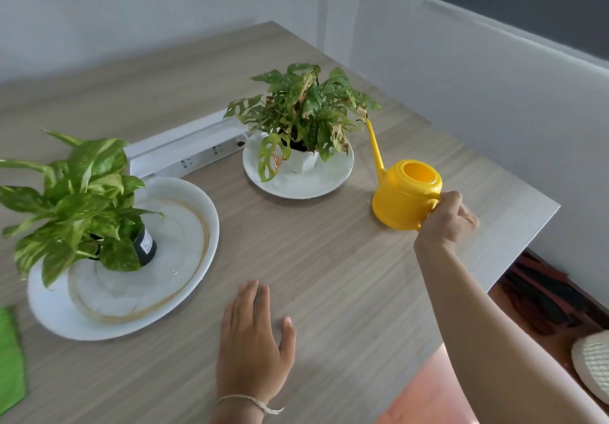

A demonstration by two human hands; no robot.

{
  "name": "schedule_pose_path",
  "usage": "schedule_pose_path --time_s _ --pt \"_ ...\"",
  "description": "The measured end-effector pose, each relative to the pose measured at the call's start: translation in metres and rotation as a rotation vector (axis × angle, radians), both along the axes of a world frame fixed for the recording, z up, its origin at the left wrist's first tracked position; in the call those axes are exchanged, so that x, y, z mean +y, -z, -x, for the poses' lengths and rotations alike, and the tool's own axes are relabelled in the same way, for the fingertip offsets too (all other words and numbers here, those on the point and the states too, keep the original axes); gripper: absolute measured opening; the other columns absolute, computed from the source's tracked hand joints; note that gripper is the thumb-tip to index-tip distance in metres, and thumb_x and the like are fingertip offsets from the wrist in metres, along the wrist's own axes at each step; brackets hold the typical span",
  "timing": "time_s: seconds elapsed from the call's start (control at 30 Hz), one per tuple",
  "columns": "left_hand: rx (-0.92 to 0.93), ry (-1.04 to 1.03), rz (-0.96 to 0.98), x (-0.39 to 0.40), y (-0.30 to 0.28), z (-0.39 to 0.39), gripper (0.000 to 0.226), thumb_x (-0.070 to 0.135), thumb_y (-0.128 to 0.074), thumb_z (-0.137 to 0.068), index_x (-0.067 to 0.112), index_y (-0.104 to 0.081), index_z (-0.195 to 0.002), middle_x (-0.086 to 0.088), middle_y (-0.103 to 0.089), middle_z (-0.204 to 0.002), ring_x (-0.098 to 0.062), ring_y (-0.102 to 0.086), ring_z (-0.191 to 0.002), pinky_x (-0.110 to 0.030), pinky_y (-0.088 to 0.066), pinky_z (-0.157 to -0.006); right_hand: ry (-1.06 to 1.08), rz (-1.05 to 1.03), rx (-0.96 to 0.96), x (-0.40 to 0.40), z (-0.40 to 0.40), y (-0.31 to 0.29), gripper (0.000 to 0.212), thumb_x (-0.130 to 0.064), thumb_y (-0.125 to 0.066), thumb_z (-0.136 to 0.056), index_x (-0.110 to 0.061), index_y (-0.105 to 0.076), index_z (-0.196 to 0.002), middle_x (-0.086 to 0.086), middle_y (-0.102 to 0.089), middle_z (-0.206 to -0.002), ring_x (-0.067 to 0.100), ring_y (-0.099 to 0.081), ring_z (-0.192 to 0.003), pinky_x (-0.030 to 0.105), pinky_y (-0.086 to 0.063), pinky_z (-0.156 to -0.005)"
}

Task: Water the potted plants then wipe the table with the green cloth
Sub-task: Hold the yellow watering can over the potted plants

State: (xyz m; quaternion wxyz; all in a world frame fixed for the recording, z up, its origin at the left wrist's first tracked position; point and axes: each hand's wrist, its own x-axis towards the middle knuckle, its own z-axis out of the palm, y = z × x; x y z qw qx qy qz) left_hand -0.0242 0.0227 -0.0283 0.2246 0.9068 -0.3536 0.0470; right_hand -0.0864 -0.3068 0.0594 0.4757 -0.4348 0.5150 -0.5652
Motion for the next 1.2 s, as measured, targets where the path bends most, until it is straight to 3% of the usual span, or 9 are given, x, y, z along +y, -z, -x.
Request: schedule_pose_path --time_s 0.2,0.37,0.53,0.7,0.87,1.0,1.13,1.2 --pt "0.023 0.000 0.003 0.001 0.000 0.000 0.063 0.043 -0.047 -0.091 0.002 -0.056 -0.138 -0.014 -0.051 -0.148 -0.033 -0.045 -0.141 -0.048 -0.033 -0.113 -0.044 0.028 0.042 -0.007 -0.008 0.005 0.033 -0.023 -0.051 -0.075 -0.018 -0.028 -0.051 -0.014 -0.016 -0.042 0.009 -0.016 -0.047 0.036 -0.015 -0.053" --pt "0.009 -0.005 0.027 -0.001 0.001 0.000 0.063 0.042 -0.048 -0.090 0.001 -0.057 -0.137 -0.015 -0.051 -0.148 -0.032 -0.045 -0.141 -0.050 -0.036 -0.112 -0.014 0.037 0.107 -0.019 -0.007 0.006 0.033 -0.025 -0.049 -0.075 -0.018 -0.029 -0.049 -0.012 -0.017 -0.044 0.012 -0.017 -0.048 0.039 -0.017 -0.054" --pt "-0.025 -0.013 0.052 0.000 0.005 0.000 0.063 0.042 -0.050 -0.088 0.001 -0.060 -0.135 -0.016 -0.053 -0.147 -0.032 -0.045 -0.140 -0.049 -0.036 -0.111 -0.016 0.045 0.157 -0.034 -0.007 0.006 0.029 -0.024 -0.049 -0.077 -0.013 -0.038 -0.052 -0.013 -0.018 -0.043 0.012 -0.018 -0.048 0.029 -0.017 -0.050" --pt "-0.078 -0.035 0.093 -0.001 0.010 0.000 0.062 0.041 -0.053 -0.085 0.000 -0.063 -0.131 -0.017 -0.056 -0.144 -0.034 -0.051 -0.136 -0.052 -0.042 -0.106 0.021 0.036 0.162 -0.046 -0.005 0.007 0.030 -0.027 -0.048 -0.075 -0.010 -0.040 -0.052 -0.007 -0.020 -0.047 0.014 -0.019 -0.050 0.038 -0.017 -0.053" --pt "-0.117 -0.038 0.113 -0.003 0.012 -0.002 0.062 0.041 -0.054 -0.084 0.000 -0.065 -0.130 -0.018 -0.057 -0.142 -0.034 -0.053 -0.134 -0.053 -0.044 -0.103 0.030 0.009 0.120 -0.050 -0.009 0.007 0.033 -0.025 -0.048 -0.076 -0.020 -0.032 -0.048 -0.014 -0.020 -0.041 0.009 -0.018 -0.045 0.031 -0.018 -0.050" --pt "-0.132 -0.040 0.117 -0.003 0.014 -0.003 0.063 0.041 -0.055 -0.083 0.000 -0.065 -0.129 -0.018 -0.057 -0.143 -0.034 -0.052 -0.134 -0.054 -0.045 -0.103 0.032 0.010 0.112 -0.046 -0.006 0.016 0.030 -0.032 -0.046 -0.074 -0.016 -0.037 -0.050 0.002 -0.027 -0.053 0.015 -0.026 -0.049 0.032 -0.024 -0.051" --pt "-0.105 -0.028 0.106 -0.004 0.011 -0.002 0.062 0.041 -0.055 -0.085 0.001 -0.063 -0.132 -0.017 -0.055 -0.145 -0.034 -0.050 -0.137 -0.053 -0.043 -0.105 -0.023 0.011 0.125 -0.049 0.002 0.025 0.038 -0.037 -0.047 -0.072 -0.002 -0.048 -0.058 0.010 -0.038 -0.061 0.027 -0.036 -0.060 0.046 -0.037 -0.051" --pt "-0.085 -0.019 0.096 -0.003 0.010 -0.002 0.062 0.041 -0.054 -0.087 0.001 -0.062 -0.133 -0.016 -0.053 -0.146 -0.034 -0.049 -0.138 -0.053 -0.042 -0.106 -0.040 0.008 0.136 -0.044 0.005 0.025 0.030 -0.040 -0.049 -0.074 -0.012 -0.051 -0.064 0.006 -0.045 -0.065 0.025 -0.045 -0.066 0.047 -0.045 -0.061"
